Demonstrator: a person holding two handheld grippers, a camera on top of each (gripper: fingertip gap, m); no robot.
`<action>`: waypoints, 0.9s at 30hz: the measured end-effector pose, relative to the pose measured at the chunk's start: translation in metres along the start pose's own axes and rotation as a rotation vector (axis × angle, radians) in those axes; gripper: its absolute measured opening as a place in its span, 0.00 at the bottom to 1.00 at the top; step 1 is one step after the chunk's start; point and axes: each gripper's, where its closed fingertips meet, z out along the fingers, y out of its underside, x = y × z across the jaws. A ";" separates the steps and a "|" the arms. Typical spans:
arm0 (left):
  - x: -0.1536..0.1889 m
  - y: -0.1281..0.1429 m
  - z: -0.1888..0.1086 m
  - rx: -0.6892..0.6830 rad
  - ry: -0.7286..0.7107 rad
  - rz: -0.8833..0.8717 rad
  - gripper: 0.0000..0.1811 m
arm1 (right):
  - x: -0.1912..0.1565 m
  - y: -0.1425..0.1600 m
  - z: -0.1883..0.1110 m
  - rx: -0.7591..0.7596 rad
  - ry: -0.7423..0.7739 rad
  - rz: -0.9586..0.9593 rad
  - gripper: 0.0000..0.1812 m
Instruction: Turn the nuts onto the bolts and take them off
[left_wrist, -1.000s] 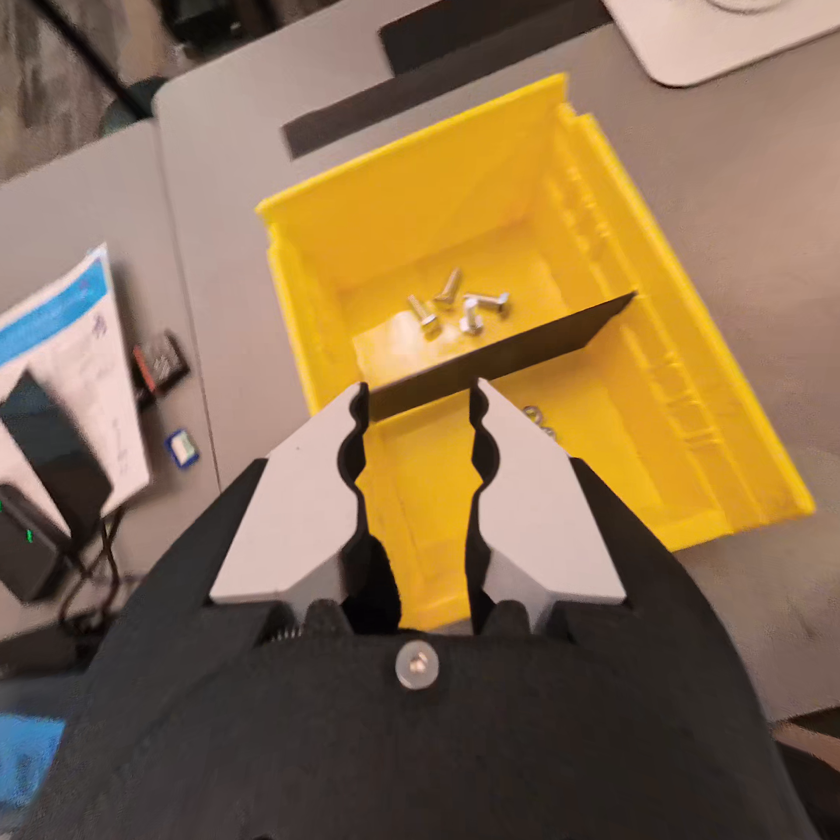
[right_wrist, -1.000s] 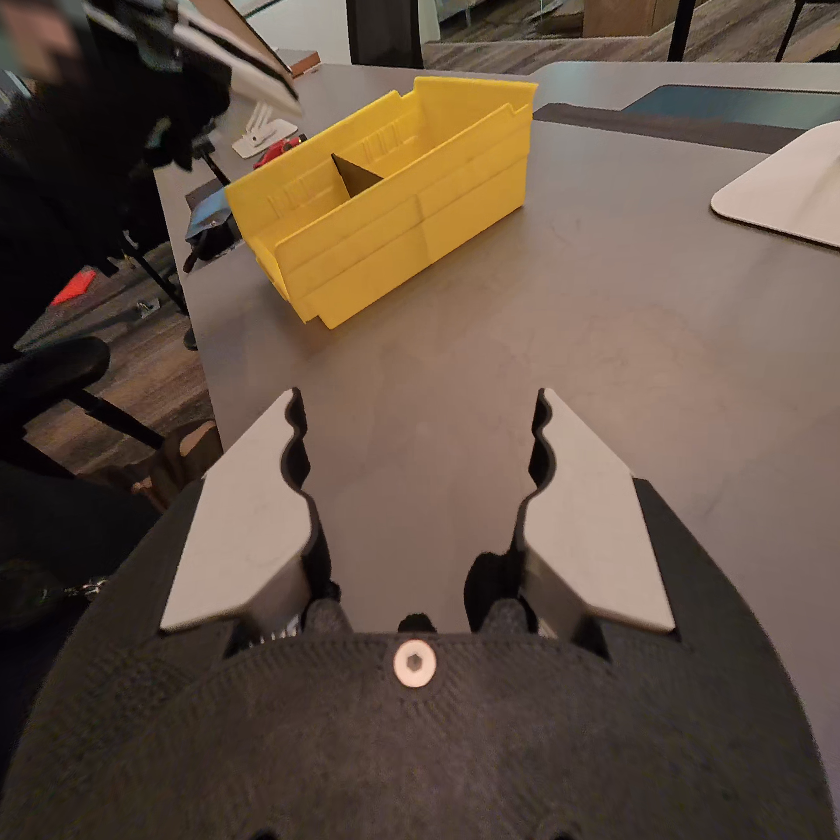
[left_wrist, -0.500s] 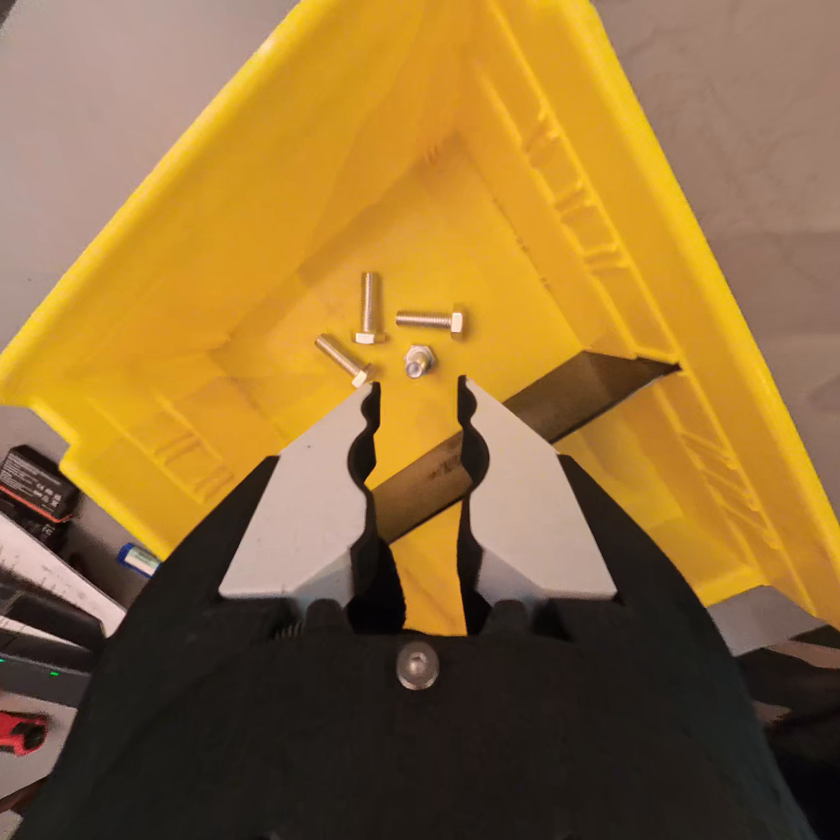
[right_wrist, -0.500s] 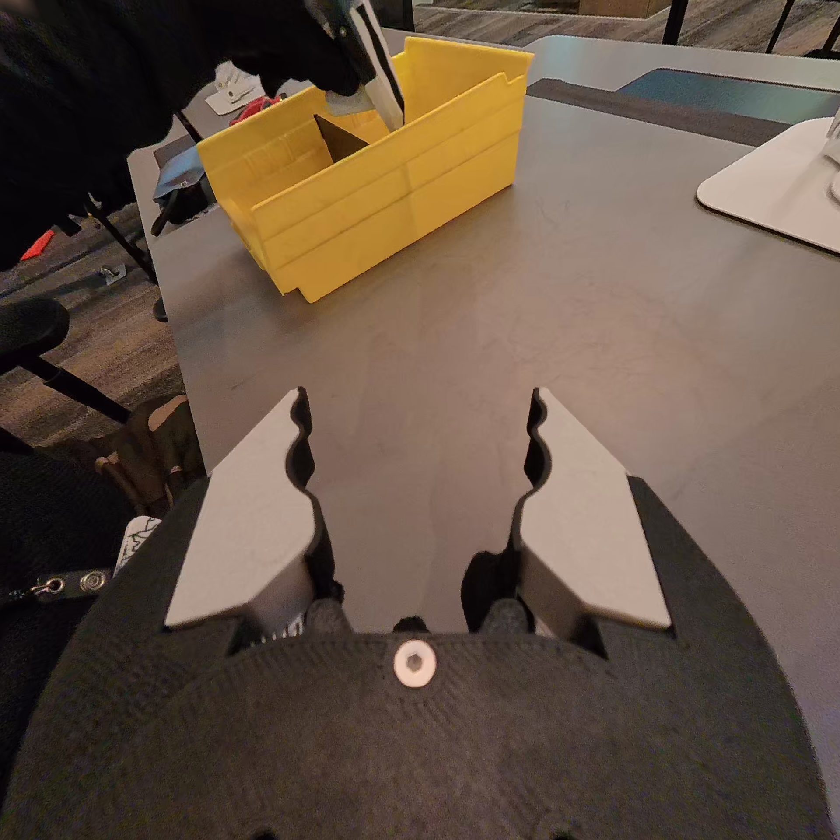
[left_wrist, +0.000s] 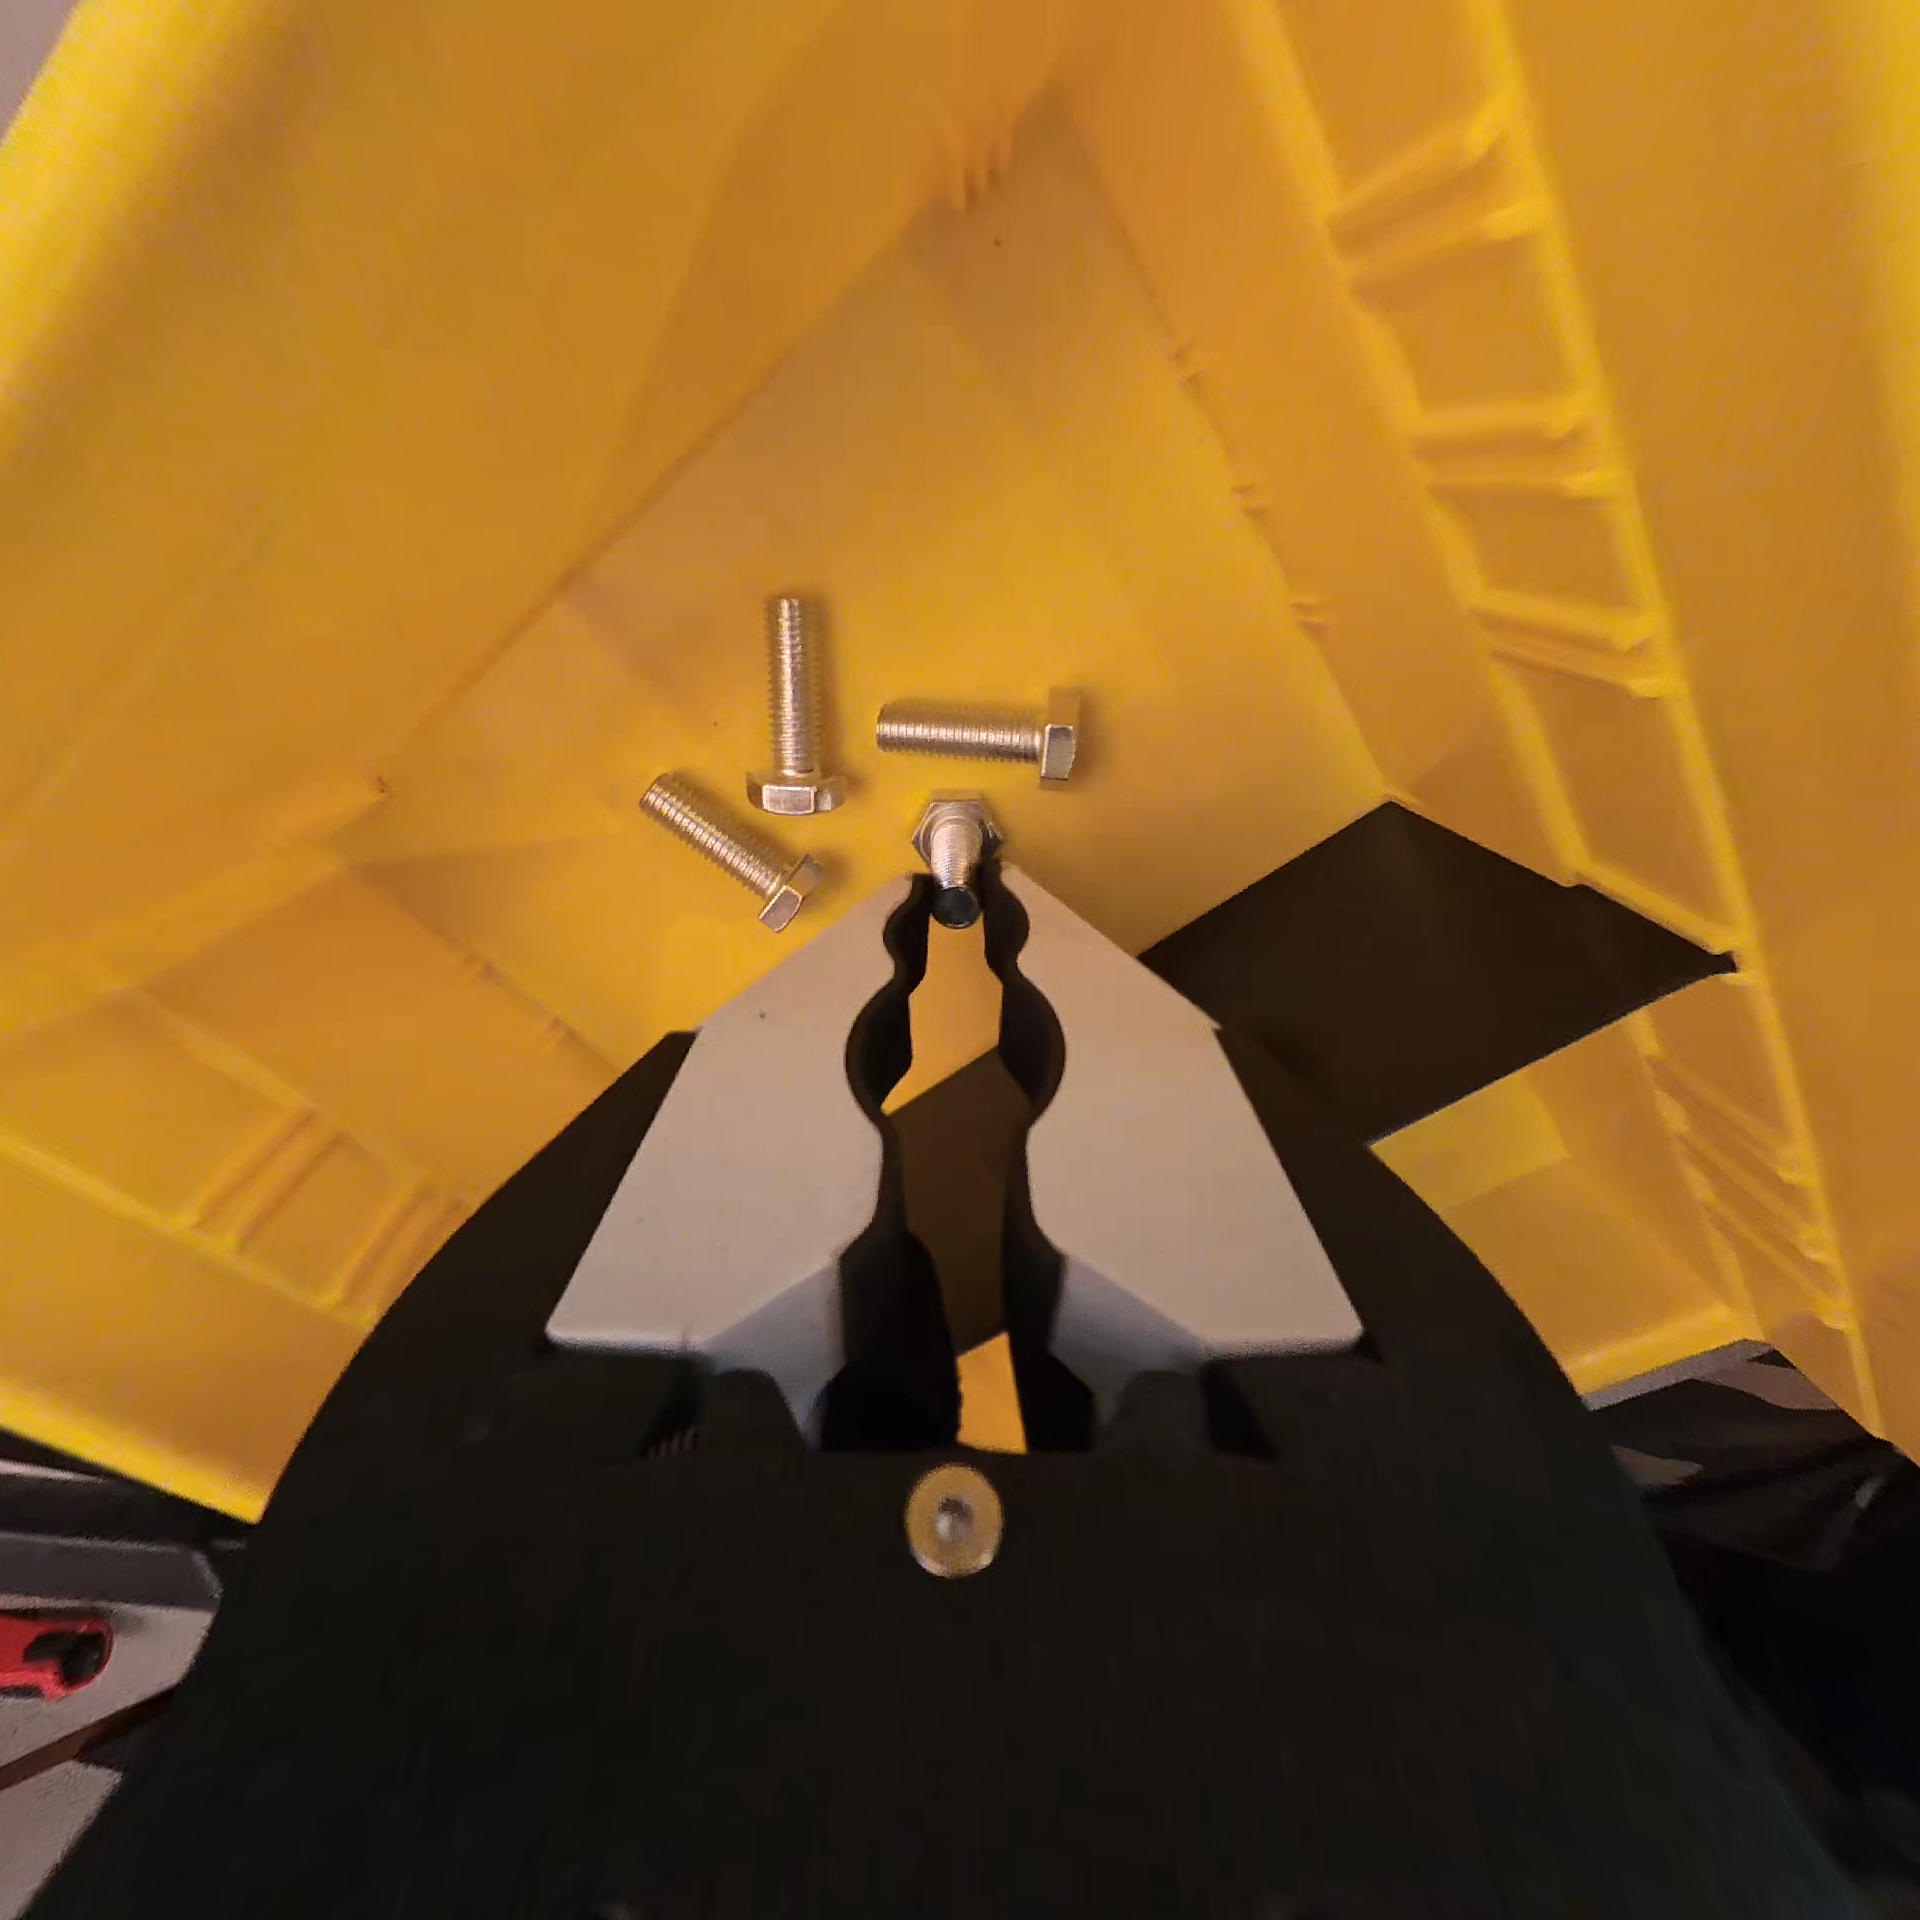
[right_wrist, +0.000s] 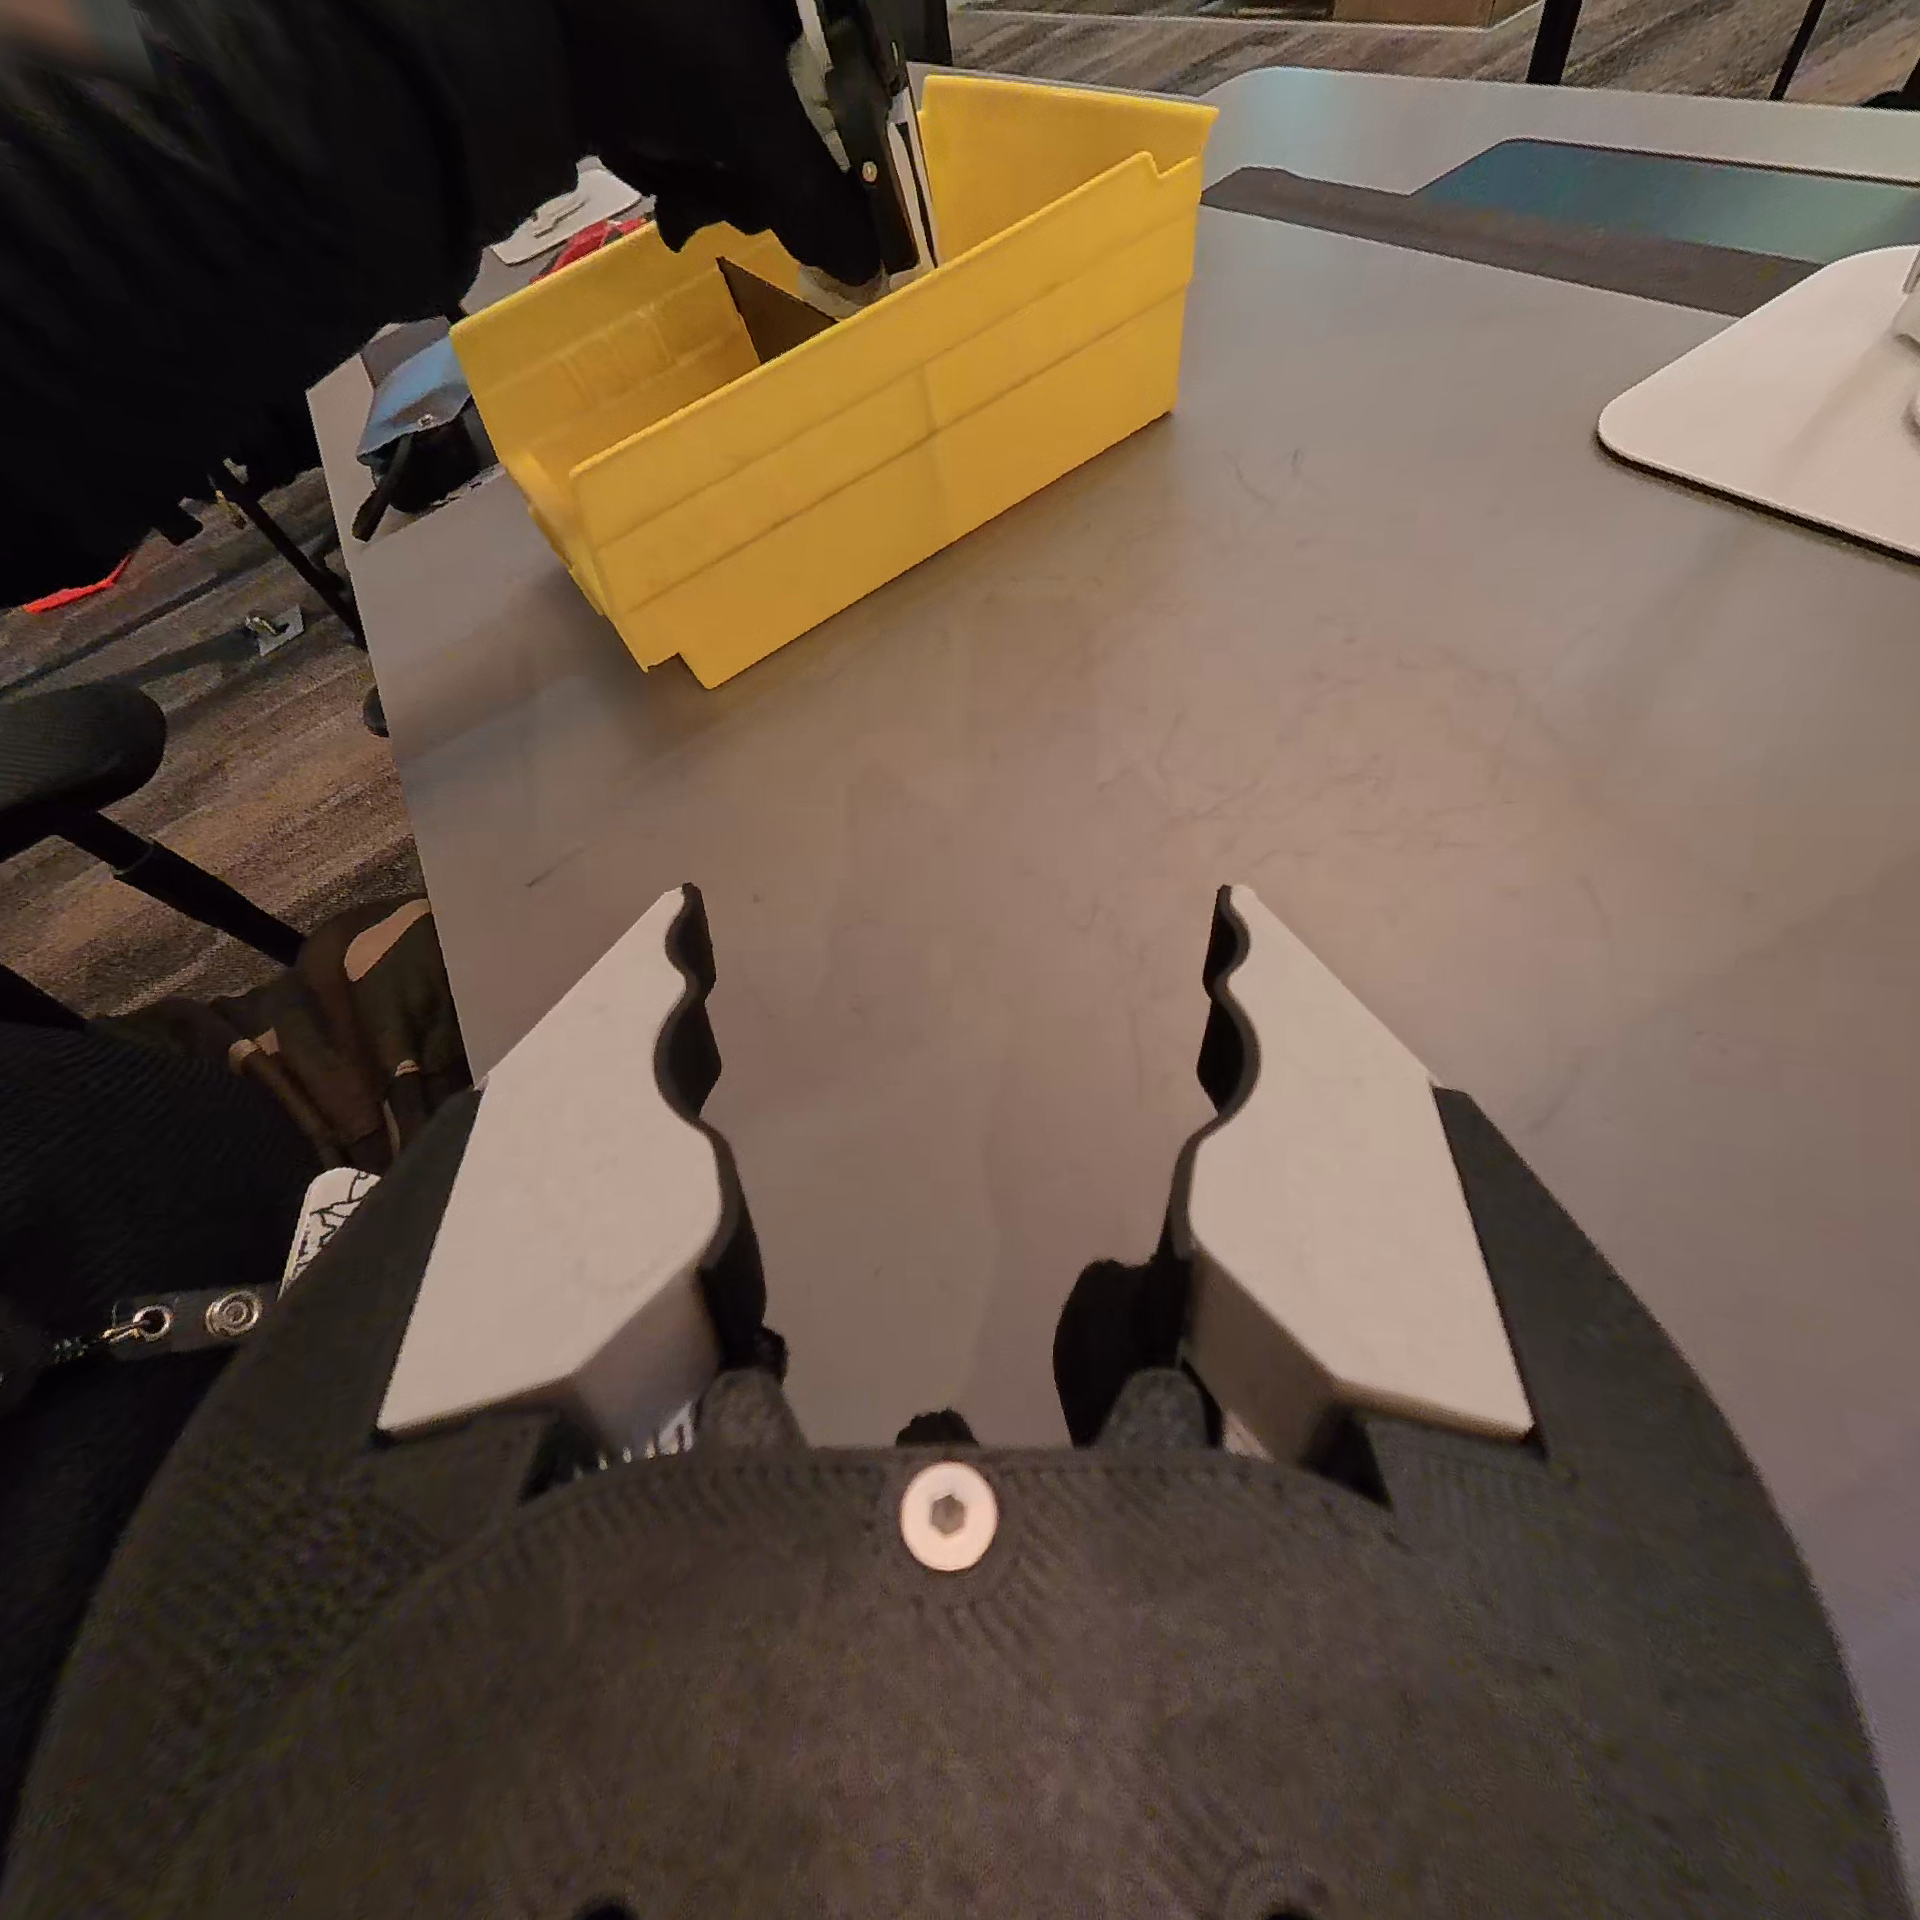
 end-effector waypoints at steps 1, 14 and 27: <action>0.001 0.000 0.000 0.004 0.008 0.000 0.05 | 0.000 0.000 0.000 -0.001 -0.001 0.001 0.52; 0.093 -0.047 -0.132 0.331 -0.048 0.276 0.04 | 0.004 -0.001 -0.001 0.008 0.010 0.009 0.52; 0.277 -0.071 -0.031 0.106 0.059 0.751 0.04 | 0.017 -0.001 -0.010 0.007 0.059 -0.001 0.52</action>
